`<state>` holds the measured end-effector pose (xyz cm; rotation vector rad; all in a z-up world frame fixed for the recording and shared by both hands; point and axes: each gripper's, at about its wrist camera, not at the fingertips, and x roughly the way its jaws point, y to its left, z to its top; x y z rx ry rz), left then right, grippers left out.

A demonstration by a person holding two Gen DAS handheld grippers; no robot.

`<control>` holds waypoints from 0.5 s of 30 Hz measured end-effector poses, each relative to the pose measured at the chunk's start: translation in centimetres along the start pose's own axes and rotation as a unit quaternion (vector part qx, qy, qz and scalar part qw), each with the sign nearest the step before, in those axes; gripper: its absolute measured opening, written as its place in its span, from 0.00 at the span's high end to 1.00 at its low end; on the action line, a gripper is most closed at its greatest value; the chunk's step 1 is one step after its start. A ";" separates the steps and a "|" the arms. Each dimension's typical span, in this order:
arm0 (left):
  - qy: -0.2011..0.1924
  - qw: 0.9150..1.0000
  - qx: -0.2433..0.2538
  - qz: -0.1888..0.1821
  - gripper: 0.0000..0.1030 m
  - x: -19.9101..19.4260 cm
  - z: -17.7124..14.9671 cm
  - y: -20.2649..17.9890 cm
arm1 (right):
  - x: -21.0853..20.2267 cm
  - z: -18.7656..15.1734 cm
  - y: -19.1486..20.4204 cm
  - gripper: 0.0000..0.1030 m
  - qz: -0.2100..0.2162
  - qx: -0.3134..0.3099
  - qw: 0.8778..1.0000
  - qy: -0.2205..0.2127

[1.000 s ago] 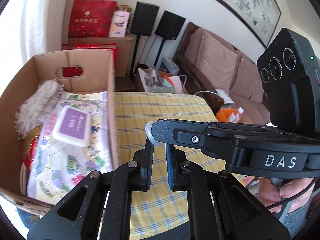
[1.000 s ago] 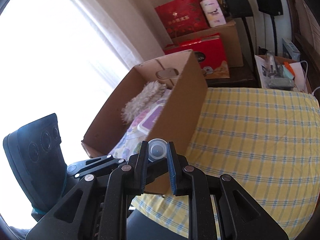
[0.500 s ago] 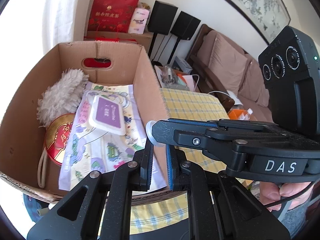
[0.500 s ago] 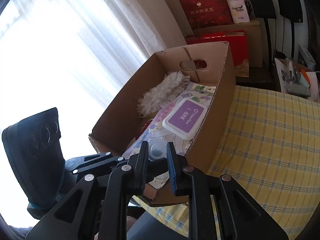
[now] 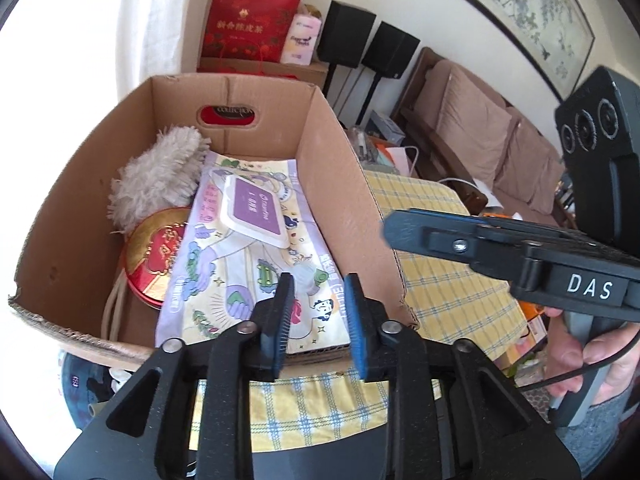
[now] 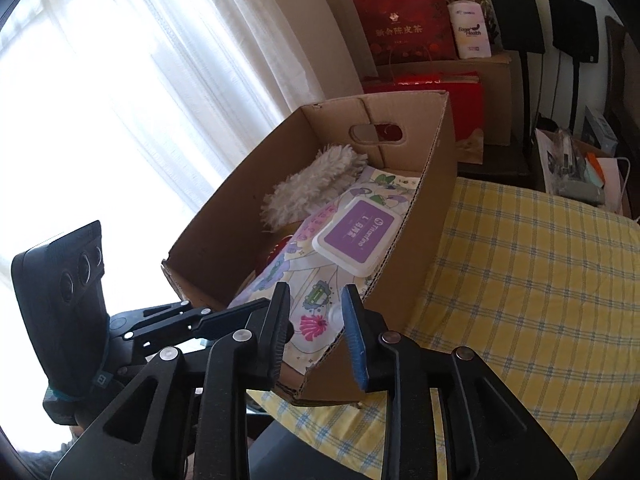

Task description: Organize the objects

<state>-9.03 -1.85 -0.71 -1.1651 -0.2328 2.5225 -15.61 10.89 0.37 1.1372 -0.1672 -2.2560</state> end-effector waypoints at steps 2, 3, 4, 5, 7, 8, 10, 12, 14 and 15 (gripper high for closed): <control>-0.008 1.000 0.002 0.006 0.56 -0.4 -0.1 -0.1 | -0.8 -0.2 0.0 0.67 -0.009 -0.003 1.000 -0.010; -0.014 1.000 0.001 0.009 0.46 -0.8 -0.1 -0.2 | -1.3 -0.4 -0.1 0.66 -0.016 -0.005 1.000 -0.016; -0.023 1.000 0.001 0.012 0.41 -1.2 -0.3 -0.3 | -1.9 -0.6 -0.1 0.61 -0.024 -0.006 0.999 -0.023; -0.028 1.000 0.000 0.014 0.32 -1.4 -0.3 -0.4 | -2.3 -0.9 -0.2 0.54 -0.033 -0.007 0.999 -0.029; -0.040 0.999 -0.001 0.021 0.25 -2.0 -0.6 -0.6 | -3.4 -1.5 -0.3 0.45 -0.059 -0.012 0.997 -0.044; -0.043 0.999 0.000 0.023 0.22 -2.1 -0.7 -0.7 | -3.9 -1.9 -0.4 0.41 -0.072 -0.014 0.996 -0.050; -0.046 0.999 0.001 0.029 0.18 -2.3 -0.9 -0.9 | -5.0 -2.7 -0.8 0.34 -0.103 -0.017 0.993 -0.062; -0.048 0.998 0.000 0.031 0.16 -2.5 -1.3 -1.0 | -6.0 -3.5 -1.3 0.23 -0.132 -0.016 0.988 -0.074; -0.048 0.998 -0.004 0.033 0.15 -2.5 -1.5 -1.0 | -6.8 -4.1 -1.7 0.20 -0.151 -0.013 0.985 -0.083; -0.047 0.998 -0.007 0.036 0.12 -2.6 -1.8 -1.1 | -7.4 -4.5 -1.9 0.20 -0.163 -0.011 0.983 -0.089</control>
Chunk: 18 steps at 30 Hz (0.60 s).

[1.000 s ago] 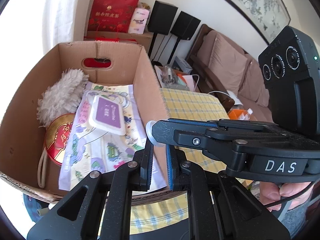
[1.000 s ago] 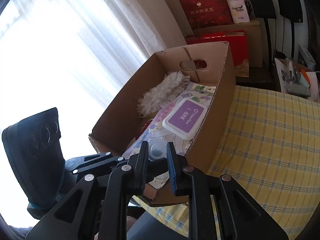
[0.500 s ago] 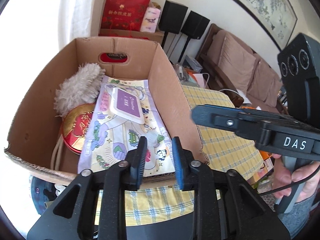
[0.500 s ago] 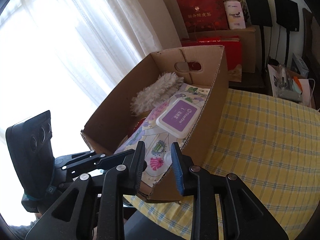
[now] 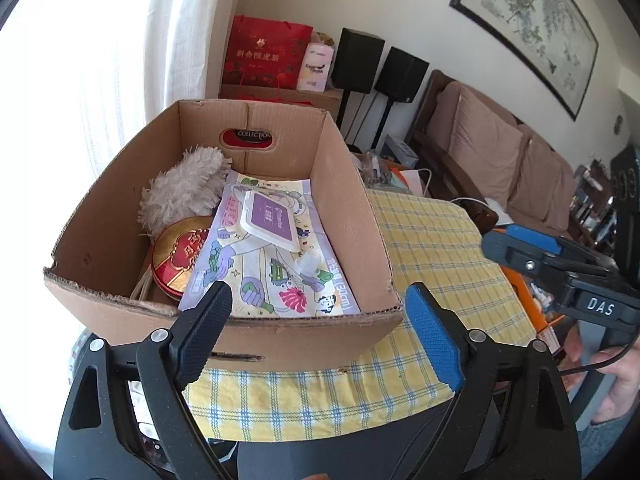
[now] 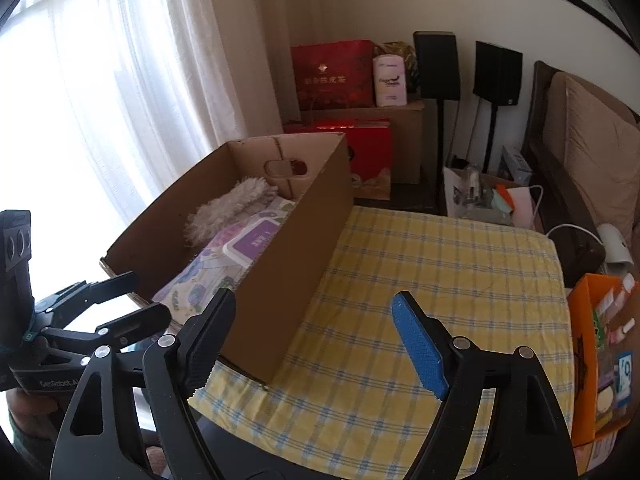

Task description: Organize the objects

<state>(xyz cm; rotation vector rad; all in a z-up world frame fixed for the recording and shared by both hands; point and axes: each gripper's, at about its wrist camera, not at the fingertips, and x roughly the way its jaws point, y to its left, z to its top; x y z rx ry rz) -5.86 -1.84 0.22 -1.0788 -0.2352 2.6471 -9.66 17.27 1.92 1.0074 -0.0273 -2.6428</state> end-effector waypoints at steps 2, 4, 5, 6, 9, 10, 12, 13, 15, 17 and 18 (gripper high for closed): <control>-0.008 1.000 0.000 0.007 0.03 -0.3 -0.4 -0.2 | -0.8 -0.5 -0.6 0.14 -0.018 0.004 1.000 -0.009; -0.015 1.000 -0.005 0.018 0.00 -0.6 -0.7 -0.4 | -1.7 -1.2 -1.2 0.07 -0.042 0.008 0.999 -0.019; -0.018 1.000 -0.008 0.017 0.00 -0.7 -0.8 -0.4 | -2.0 -1.4 -1.4 0.00 -0.052 0.009 0.998 -0.021; -0.019 1.000 -0.011 0.016 0.00 -0.8 -1.0 -0.5 | -2.4 -1.9 -1.6 0.01 -0.064 0.009 0.998 -0.025; -0.027 0.999 -0.006 0.027 0.00 -1.1 -1.5 -1.0 | -3.0 -2.8 -1.7 0.01 -0.084 0.008 0.996 -0.026; -0.035 0.999 0.000 0.042 0.00 -1.3 -1.8 -1.3 | -3.1 -3.2 -1.8 0.01 -0.089 0.009 0.996 -0.024; -0.049 0.997 0.006 0.066 0.00 -1.8 -2.3 -1.9 | -3.3 -3.8 -1.9 0.01 -0.103 0.015 0.994 -0.023; -0.051 0.996 0.006 0.068 0.00 -1.9 -2.4 -2.1 | -3.5 -4.1 -1.9 0.01 -0.110 0.015 0.994 -0.024; -0.049 0.997 0.003 0.054 0.00 -2.2 -2.6 -2.3 | -3.8 -4.8 -1.9 0.01 -0.117 0.018 0.993 -0.028; -0.049 0.997 0.002 0.055 0.00 -2.5 -2.7 -2.6 | -4.0 -5.3 -2.0 0.01 -0.118 0.024 0.992 -0.028; -0.052 0.997 0.003 0.058 0.00 -2.7 -2.8 -2.8 | -4.1 -5.5 -2.0 0.01 -0.119 0.025 0.992 -0.028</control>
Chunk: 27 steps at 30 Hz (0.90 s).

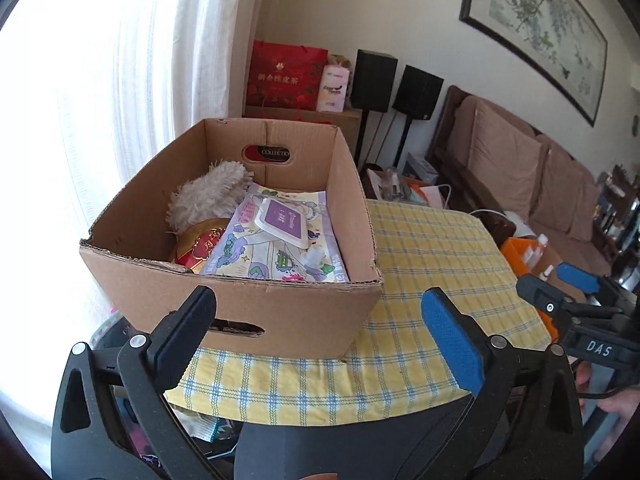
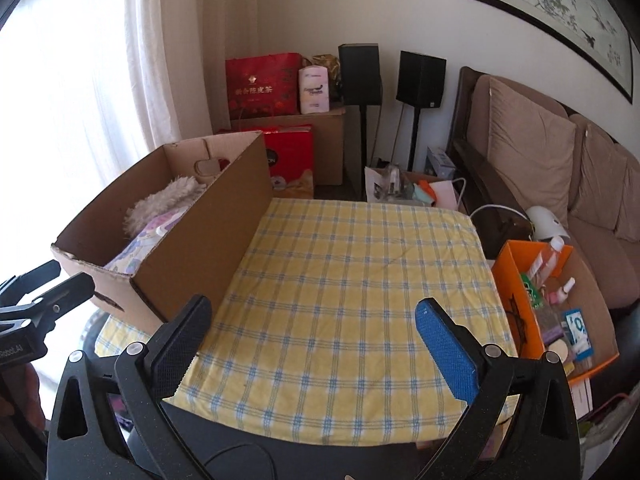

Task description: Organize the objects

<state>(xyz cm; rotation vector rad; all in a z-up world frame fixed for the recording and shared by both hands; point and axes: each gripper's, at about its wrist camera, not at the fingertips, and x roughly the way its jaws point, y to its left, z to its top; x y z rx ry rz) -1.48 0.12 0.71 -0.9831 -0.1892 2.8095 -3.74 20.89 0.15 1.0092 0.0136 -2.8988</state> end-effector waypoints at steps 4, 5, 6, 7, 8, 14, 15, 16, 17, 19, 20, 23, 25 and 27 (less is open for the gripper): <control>-0.006 1.000 0.003 0.013 0.00 -0.6 -0.2 -0.3 | -0.8 -0.7 -0.1 0.01 -0.009 0.003 1.000 -0.006; -0.003 1.000 0.003 0.016 0.00 -0.7 -0.3 -0.5 | -1.0 -0.8 -0.1 0.01 -0.010 0.005 1.000 -0.008; 0.000 1.000 0.004 0.020 0.00 -0.7 -0.4 -0.6 | -1.3 -1.0 -0.3 0.01 -0.009 0.011 1.000 -0.010; 0.003 1.000 0.007 0.024 0.00 -0.7 -0.5 -0.8 | -1.5 -1.1 -0.4 0.01 -0.007 0.016 1.000 -0.011; 0.006 1.000 0.009 0.026 0.00 -0.8 -0.6 -0.9 | -1.7 -1.2 -0.5 0.01 -0.006 0.020 1.000 -0.012; 0.017 0.999 0.024 0.036 0.00 -0.9 -1.3 -1.6 | -2.9 -2.2 -0.8 0.00 -0.016 0.026 0.999 -0.016; 0.018 0.999 0.027 0.040 0.00 -1.0 -1.4 -1.6 | -3.1 -2.3 -0.7 0.01 -0.018 0.024 0.999 -0.016; 0.018 0.999 0.027 0.040 0.00 -1.1 -1.4 -1.6 | -3.2 -2.5 -0.6 0.01 -0.020 0.022 0.999 -0.016; 0.018 0.999 0.026 0.040 0.00 -1.2 -1.5 -1.5 | -3.3 -2.6 -0.5 0.01 -0.022 0.020 0.999 -0.017; 0.016 0.999 0.021 0.041 0.00 -1.4 -1.4 -1.3 | -3.4 -2.7 -0.4 0.01 -0.021 0.017 0.999 -0.017; 0.015 0.999 0.019 0.042 0.00 -1.5 -1.3 -1.2 | -3.4 -2.8 -0.4 0.01 -0.020 0.017 1.000 -0.016; 0.007 0.999 0.017 0.047 0.00 -2.0 -1.2 -0.8 | -3.5 -2.9 -0.4 0.01 -0.021 0.017 0.999 -0.017; 0.005 0.999 0.017 0.050 0.00 -2.3 -1.2 -0.7 | -3.6 -3.0 -0.4 0.01 -0.024 0.016 0.999 -0.018; 0.003 0.999 0.015 0.052 0.00 -2.4 -1.3 -0.5 | -3.7 -3.0 -0.5 0.01 -0.027 0.017 0.999 -0.019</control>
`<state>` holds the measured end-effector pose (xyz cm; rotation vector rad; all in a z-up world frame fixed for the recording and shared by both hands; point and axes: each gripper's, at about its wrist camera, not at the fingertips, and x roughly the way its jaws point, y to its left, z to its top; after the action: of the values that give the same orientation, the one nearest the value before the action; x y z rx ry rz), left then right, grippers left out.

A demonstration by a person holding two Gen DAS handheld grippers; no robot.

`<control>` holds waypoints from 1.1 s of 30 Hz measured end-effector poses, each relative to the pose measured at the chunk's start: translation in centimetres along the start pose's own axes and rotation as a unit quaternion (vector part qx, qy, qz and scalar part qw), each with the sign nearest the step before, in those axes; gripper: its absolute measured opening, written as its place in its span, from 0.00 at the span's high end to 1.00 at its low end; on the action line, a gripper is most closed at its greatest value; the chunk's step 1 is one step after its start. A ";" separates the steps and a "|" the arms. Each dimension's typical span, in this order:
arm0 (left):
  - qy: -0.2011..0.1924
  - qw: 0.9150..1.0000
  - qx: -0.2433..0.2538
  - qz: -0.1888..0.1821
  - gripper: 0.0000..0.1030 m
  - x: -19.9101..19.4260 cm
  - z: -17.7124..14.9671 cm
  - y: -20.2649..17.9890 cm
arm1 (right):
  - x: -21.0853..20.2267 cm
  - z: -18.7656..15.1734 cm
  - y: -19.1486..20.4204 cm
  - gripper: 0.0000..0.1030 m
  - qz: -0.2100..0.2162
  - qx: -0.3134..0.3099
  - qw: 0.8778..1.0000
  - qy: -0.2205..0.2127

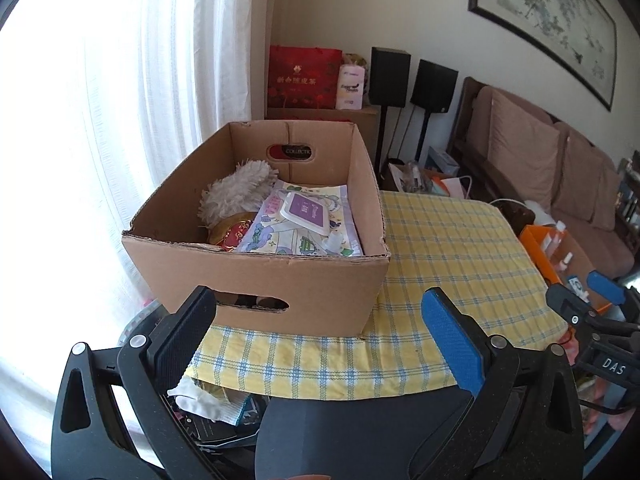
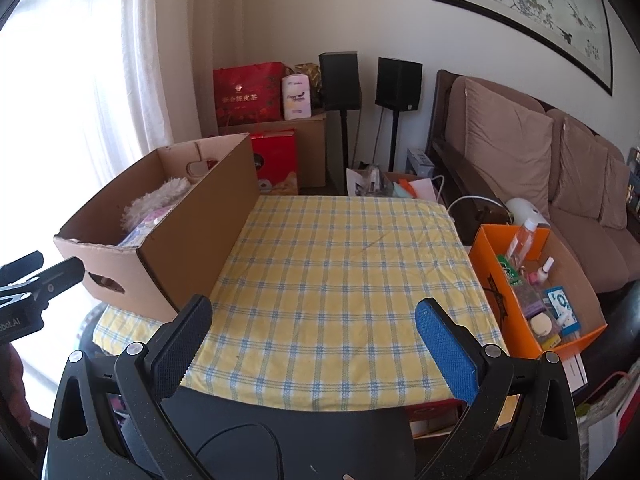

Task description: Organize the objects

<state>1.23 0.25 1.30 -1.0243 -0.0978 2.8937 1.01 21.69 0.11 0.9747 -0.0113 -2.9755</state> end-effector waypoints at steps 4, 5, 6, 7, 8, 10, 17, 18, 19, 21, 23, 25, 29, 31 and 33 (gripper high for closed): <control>0.004 1.000 -0.003 -0.002 0.00 0.1 -0.1 0.3 | 0.0 0.1 0.0 0.01 -0.001 0.003 1.000 0.001; 0.004 1.000 -0.003 -0.003 0.00 0.1 -0.1 0.3 | 0.0 0.2 0.0 0.01 -0.001 0.003 1.000 0.002; 0.004 1.000 -0.003 -0.003 0.00 0.1 -0.1 0.3 | 0.0 0.1 0.1 0.01 -0.001 0.002 1.000 0.002; 0.004 1.000 -0.003 -0.003 0.00 0.1 -0.1 0.4 | 0.0 0.2 0.1 0.01 -0.002 0.002 1.000 0.002; 0.004 1.000 -0.003 -0.002 0.00 0.1 -0.1 0.4 | 0.0 0.2 0.1 0.01 -0.002 0.002 1.000 0.001; 0.003 1.000 -0.003 -0.001 0.00 0.0 0.0 0.4 | 0.0 0.2 0.1 0.01 -0.002 0.002 1.000 0.001; 0.000 1.000 -0.006 0.004 0.00 -0.1 0.0 0.7 | 0.1 0.2 0.1 0.00 -0.003 0.000 1.000 0.002; 0.000 1.000 -0.005 0.004 0.00 -0.1 0.0 0.6 | 0.1 0.2 0.1 0.01 -0.002 0.001 1.000 0.002; 0.000 1.000 -0.005 0.004 0.00 -0.1 0.0 0.6 | 0.1 0.2 0.0 0.01 -0.002 0.001 1.000 0.002; 0.001 1.000 -0.005 0.003 0.00 -0.1 0.0 0.6 | 0.0 0.1 0.0 0.01 -0.003 0.001 1.000 0.001; 0.003 1.000 -0.006 0.000 0.00 0.0 0.0 0.7 | 0.0 0.1 0.0 0.01 -0.001 0.001 1.000 0.002; 0.004 1.000 -0.006 -0.001 0.00 0.1 -0.1 0.7 | 0.0 0.1 0.1 0.01 -0.001 0.000 1.000 0.003; 0.006 1.000 -0.005 -0.002 0.00 0.2 -0.1 0.6 | -0.1 0.0 0.1 0.00 0.000 -0.002 1.000 0.003; 0.006 1.000 -0.005 -0.001 0.00 0.3 -0.1 0.6 | -0.1 0.0 0.1 0.00 0.000 -0.001 1.000 0.003; 0.006 1.000 -0.005 0.000 0.00 0.3 -0.1 0.6 | -0.1 0.0 0.1 0.01 0.000 -0.001 1.000 0.003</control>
<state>1.08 -0.34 1.00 -1.0416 -0.1120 2.8893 1.13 21.59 0.18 0.9834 -0.0088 -2.9728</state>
